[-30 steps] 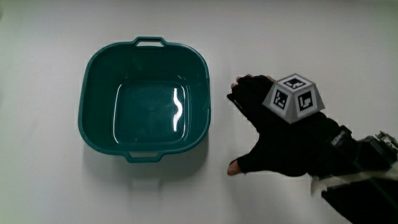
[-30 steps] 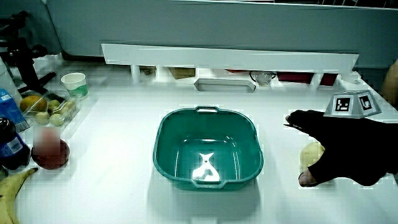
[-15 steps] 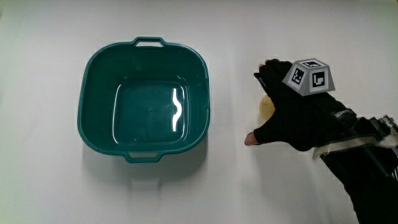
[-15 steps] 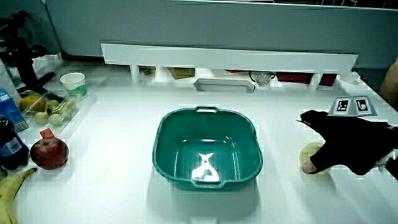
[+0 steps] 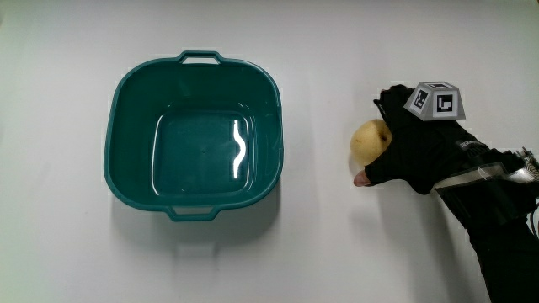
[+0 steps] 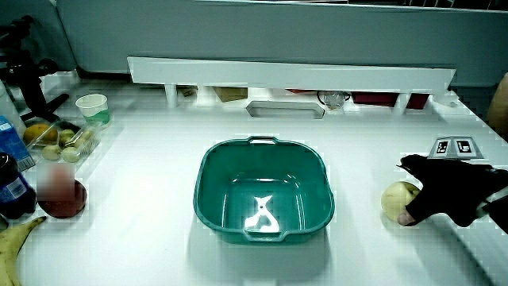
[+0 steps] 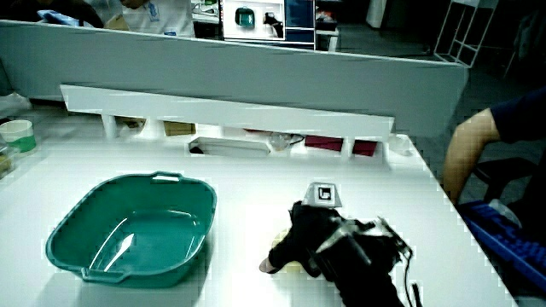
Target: Pick pear from desk
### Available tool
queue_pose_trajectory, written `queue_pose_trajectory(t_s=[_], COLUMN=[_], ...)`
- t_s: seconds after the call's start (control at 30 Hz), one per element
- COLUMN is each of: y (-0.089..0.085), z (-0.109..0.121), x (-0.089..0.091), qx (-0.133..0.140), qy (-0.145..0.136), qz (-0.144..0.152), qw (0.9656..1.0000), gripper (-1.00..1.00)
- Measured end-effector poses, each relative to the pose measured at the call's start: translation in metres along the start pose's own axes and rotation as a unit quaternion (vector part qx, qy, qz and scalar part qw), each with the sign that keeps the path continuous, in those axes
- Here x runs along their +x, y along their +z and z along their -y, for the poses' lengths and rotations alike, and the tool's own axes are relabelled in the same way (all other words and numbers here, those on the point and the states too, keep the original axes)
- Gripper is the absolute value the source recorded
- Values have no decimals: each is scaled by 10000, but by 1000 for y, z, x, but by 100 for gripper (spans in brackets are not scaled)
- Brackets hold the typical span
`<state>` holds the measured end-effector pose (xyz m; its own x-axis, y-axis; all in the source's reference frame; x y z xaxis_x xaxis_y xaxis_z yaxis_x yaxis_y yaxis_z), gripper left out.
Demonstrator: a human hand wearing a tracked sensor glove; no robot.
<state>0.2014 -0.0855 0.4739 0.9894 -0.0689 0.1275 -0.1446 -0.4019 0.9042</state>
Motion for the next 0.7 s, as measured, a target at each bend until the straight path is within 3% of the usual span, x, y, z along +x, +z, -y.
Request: queue_pose_trajectory(t_s=[0.2, 0.57, 0.7], y=[-5, -8, -10], z=[-10, -11, -14], x=[11, 13, 14], qx=[-35, 16, -60], qy=[-243, -236, -168], qz=[0, 23, 30], qw=[9997, 9997, 9998], gripper=[0, 0, 13])
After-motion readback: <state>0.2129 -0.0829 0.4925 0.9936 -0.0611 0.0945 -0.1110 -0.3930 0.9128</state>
